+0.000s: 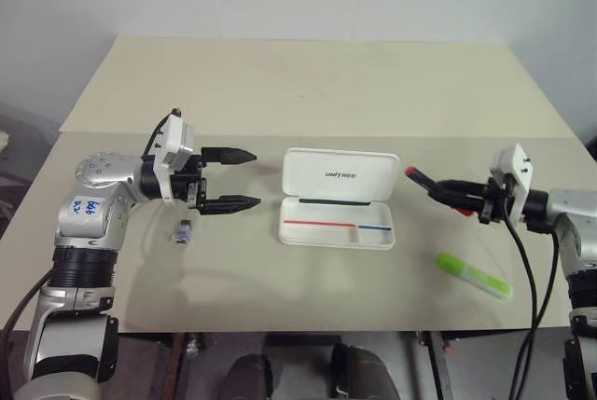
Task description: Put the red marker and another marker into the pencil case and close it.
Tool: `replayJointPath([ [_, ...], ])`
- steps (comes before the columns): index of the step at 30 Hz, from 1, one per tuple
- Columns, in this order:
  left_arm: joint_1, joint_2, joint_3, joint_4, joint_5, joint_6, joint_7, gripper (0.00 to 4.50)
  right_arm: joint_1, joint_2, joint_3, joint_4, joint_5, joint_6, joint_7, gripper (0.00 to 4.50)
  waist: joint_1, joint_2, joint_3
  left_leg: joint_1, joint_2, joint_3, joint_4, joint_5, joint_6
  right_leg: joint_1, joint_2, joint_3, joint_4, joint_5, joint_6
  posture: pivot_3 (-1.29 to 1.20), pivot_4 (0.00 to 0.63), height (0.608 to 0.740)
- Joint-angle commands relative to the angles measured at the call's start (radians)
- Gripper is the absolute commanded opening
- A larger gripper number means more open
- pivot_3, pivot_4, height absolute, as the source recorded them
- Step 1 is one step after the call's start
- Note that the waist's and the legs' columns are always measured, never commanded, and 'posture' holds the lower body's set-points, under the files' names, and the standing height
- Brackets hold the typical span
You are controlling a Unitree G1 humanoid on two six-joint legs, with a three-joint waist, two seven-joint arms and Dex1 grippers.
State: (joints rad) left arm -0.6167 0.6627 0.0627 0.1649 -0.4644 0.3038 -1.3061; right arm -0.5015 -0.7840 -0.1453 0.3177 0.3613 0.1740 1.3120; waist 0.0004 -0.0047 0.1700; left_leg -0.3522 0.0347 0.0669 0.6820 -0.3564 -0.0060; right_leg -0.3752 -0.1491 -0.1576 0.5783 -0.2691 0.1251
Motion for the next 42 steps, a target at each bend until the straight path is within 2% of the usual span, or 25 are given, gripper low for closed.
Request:
replayJointPath([
  [1,0.02,-0.011,0.02,-0.038,-0.016,-0.018,0.021,4.5,0.023,0.029,0.047,-0.172,0.042,0.066,-0.011,0.58,0.007,0.0,0.0,0.0,0.0,-0.001,0.0,0.0,0.0,0.0,0.0,0.0,0.0,0.0,0.0,0.0,0.15,0.74],
  [6,0.036,-0.024,0.013,-0.046,-0.012,-0.022,0.039,4.5,-0.034,0.144,0.17,-0.28,0.027,0.109,-0.058,0.58,0.019,0.0,0.0,-0.001,-0.001,-0.001,0.0,-0.001,0.0,-0.001,0.0,-0.001,0.0,0.0,0.0,0.0,0.15,0.74],
  [14,0.042,-0.027,-0.009,-0.068,0.005,-0.044,0.047,4.5,-0.143,0.244,0.328,-0.092,-0.142,-0.076,-0.064,0.58,0.02,-0.001,0.0,-0.001,-0.001,-0.001,0.0,-0.001,0.0,-0.002,0.0,0.0,0.001,0.0,0.0,0.0,0.15,0.74],
  [21,0.066,-0.025,-0.012,-0.117,-0.002,-0.034,0.064,4.5,-0.186,0.252,0.357,0.047,-0.223,-0.187,-0.063,0.58,0.01,0.0,0.0,-0.001,-0.001,-0.001,-0.001,-0.001,0.0,-0.003,0.0,-0.001,0.002,0.0,0.0,0.0,0.15,0.74],
  [29,0.079,-0.026,-0.013,-0.133,-0.009,-0.036,0.076,4.5,-0.199,0.242,0.336,0.068,-0.209,-0.17,-0.045,0.58,-0.005,0.0,0.0,-0.001,-0.001,-0.001,-0.001,-0.001,0.0,-0.003,0.0,0.0,0.003,0.0,0.0,0.0,0.15,0.74],
  [30,0.08,-0.026,-0.013,-0.135,-0.009,-0.037,0.077,4.5,-0.2,0.248,0.33,0.053,-0.197,-0.168,-0.045,1.33,-0.005,0.0,0.0,-0.001,-0.001,-0.001,-0.001,-0.001,0.0,-0.003,0.0,0.0,0.003,0.0,0.0,0.0,0.15,0.74],
  [35,0.078,-0.032,-0.015,-0.136,-0.01,-0.036,0.08,4.5,-0.192,0.278,0.304,-0.085,-0.079,-0.059,-0.02,3.03,-0.005,0.0,0.0,-0.001,-0.001,-0.001,0.0,-0.001,0.0,-0.003,0.0,0.0,0.003,0.0,0.0,0.0,0.15,0.74],
  [38,0.081,-0.032,-0.016,-0.141,-0.012,-0.034,0.08,4.5,-0.169,0.275,0.3,-0.185,-0.033,0.003,-0.022,4.21,-0.003,0.0,0.0,-0.001,-0.001,-0.001,0.0,-0.001,0.0,-0.003,0.0,0.0,0.004,0.0,0.0,0.0,0.15,0.74],
  [39,0.082,-0.032,-0.016,-0.143,-0.013,-0.033,0.08,4.5,-0.159,0.272,0.299,-0.221,-0.015,0.027,-0.022,4.46,0.0,0.0,0.0,-0.001,-0.001,-0.001,0.0,-0.001,0.0,-0.003,0.0,0.0,0.004,0.0,0.0,0.0,0.15,0.74],
  [42,0.083,-0.032,-0.019,-0.148,-0.016,-0.029,0.076,4.5,-0.123,0.261,0.277,-0.352,0.07,0.135,-0.041,4.46,0.003,0.0,0.0,-0.001,-0.001,-0.003,0.0,-0.001,0.0,-0.003,0.0,-0.001,0.004,0.0,0.0,0.0,0.15,0.74],
])
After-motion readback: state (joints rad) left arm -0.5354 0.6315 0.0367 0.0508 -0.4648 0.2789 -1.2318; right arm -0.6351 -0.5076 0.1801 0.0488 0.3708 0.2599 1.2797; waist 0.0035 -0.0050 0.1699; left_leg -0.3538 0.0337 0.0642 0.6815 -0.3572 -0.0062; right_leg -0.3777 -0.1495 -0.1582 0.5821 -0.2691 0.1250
